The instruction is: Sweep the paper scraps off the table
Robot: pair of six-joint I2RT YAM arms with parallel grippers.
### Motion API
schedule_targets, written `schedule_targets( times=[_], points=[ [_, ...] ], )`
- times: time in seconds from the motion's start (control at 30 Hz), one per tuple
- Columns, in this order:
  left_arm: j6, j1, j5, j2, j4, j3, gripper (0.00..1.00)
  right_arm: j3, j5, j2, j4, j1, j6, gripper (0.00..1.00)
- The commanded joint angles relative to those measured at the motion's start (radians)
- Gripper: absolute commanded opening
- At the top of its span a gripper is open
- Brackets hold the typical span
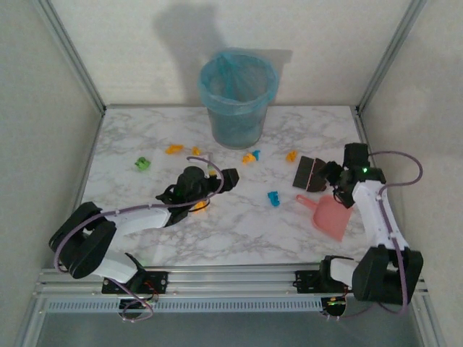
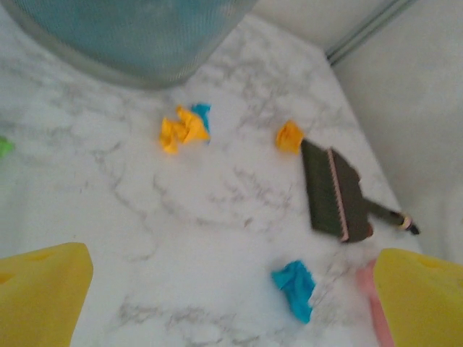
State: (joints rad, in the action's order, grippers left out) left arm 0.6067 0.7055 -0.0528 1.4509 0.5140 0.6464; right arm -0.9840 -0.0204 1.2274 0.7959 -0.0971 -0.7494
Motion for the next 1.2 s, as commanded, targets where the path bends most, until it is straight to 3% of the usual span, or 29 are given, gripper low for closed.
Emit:
schedule_targets(
  times=[0.0,0.2,0.37,0.5,0.97,1.17],
  points=[
    [-0.057,0.037,0.059,0.001,-0.051,0.045,0.99,-0.067,-0.038,0.075,0.020,-0.075,-0.103,0.99],
    [-0.026,0.049,0.252,-0.039,-0.133,0.041,1.00,-0.161,-0.024,0.269,0.082,-0.199,-0.212,0.98],
    [-0.010,0.048,0.357,-0.085,-0.164,0.025,0.99,-0.270,-0.121,0.393,0.134,-0.234,-0.233,0.96],
    [-0.005,0.049,0.382,-0.127,-0.161,0.004,0.99,-0.351,-0.186,0.481,0.161,-0.239,-0.230,0.96],
    [0.014,0.049,0.394,-0.139,-0.164,-0.001,1.00,-0.315,-0.123,0.572,0.125,-0.193,-0.435,0.89],
    [0.031,0.048,0.381,-0.111,-0.177,0.013,0.99,-0.384,-0.129,0.688,0.146,-0.193,-0.447,0.87]
  ],
)
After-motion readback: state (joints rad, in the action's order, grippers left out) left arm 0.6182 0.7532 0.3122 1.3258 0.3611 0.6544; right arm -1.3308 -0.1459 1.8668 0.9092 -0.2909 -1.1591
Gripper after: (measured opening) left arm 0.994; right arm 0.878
